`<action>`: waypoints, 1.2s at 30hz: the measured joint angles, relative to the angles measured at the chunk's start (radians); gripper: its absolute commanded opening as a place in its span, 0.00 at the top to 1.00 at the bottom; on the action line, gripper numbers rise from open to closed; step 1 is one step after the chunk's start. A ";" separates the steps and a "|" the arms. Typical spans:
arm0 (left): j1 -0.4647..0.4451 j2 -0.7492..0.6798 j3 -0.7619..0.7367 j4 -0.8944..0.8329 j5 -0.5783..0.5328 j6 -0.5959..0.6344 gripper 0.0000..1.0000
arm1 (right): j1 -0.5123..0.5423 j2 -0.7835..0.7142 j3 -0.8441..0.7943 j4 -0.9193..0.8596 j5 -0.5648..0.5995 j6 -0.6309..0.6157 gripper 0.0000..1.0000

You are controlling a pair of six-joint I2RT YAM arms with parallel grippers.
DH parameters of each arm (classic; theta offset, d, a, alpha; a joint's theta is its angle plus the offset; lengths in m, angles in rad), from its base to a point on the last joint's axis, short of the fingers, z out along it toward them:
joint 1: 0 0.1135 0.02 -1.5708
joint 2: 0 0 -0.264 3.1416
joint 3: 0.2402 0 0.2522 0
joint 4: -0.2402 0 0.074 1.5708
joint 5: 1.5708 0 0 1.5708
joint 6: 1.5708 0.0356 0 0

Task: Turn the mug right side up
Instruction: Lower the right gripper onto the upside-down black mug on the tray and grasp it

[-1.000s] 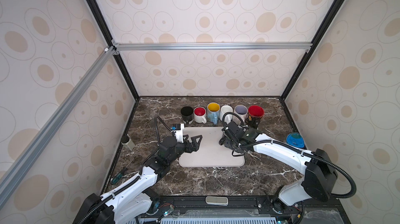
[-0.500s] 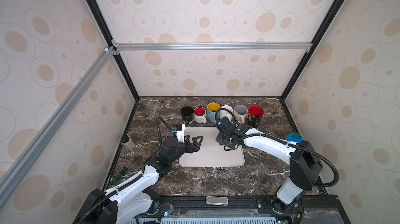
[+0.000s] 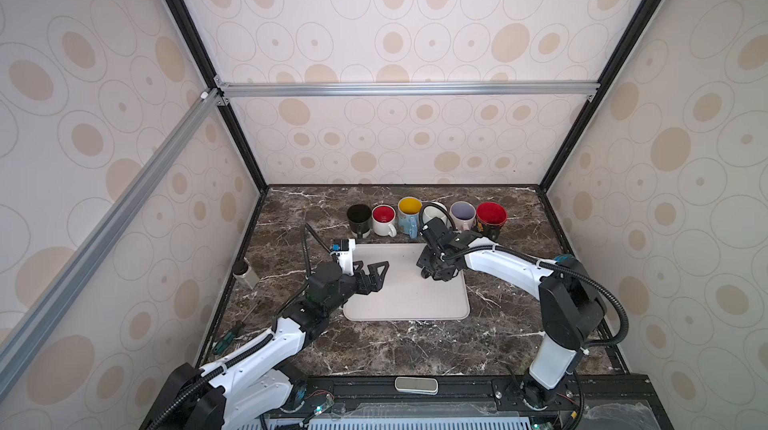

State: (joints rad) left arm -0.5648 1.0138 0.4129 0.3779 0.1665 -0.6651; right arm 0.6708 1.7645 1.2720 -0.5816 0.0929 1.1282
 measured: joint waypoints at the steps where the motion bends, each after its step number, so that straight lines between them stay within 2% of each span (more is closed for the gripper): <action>1: 0.000 0.002 0.000 0.000 0.000 0.000 0.05 | -0.001 0.000 0.000 -0.001 -0.001 0.000 0.43; 13: 0.000 -0.007 0.000 -0.003 0.000 0.000 0.05 | -0.008 -0.080 -0.090 -0.055 0.022 -0.034 0.47; 20: 0.000 -0.014 -0.002 -0.003 0.000 0.002 0.05 | -0.014 -0.138 -0.095 -0.096 0.024 -0.124 0.47; 29: 0.000 -0.033 -0.037 0.002 -0.001 0.006 0.05 | -0.016 -0.143 -0.094 -0.098 0.016 -0.256 0.50; 36: 0.000 -0.024 -0.045 0.009 0.000 0.007 0.05 | -0.016 -0.103 -0.064 -0.099 0.040 -0.292 0.53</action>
State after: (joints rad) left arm -0.5648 0.9894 0.3683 0.3870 0.1661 -0.6582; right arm 0.6544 1.6615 1.2083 -0.6804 0.1329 0.8364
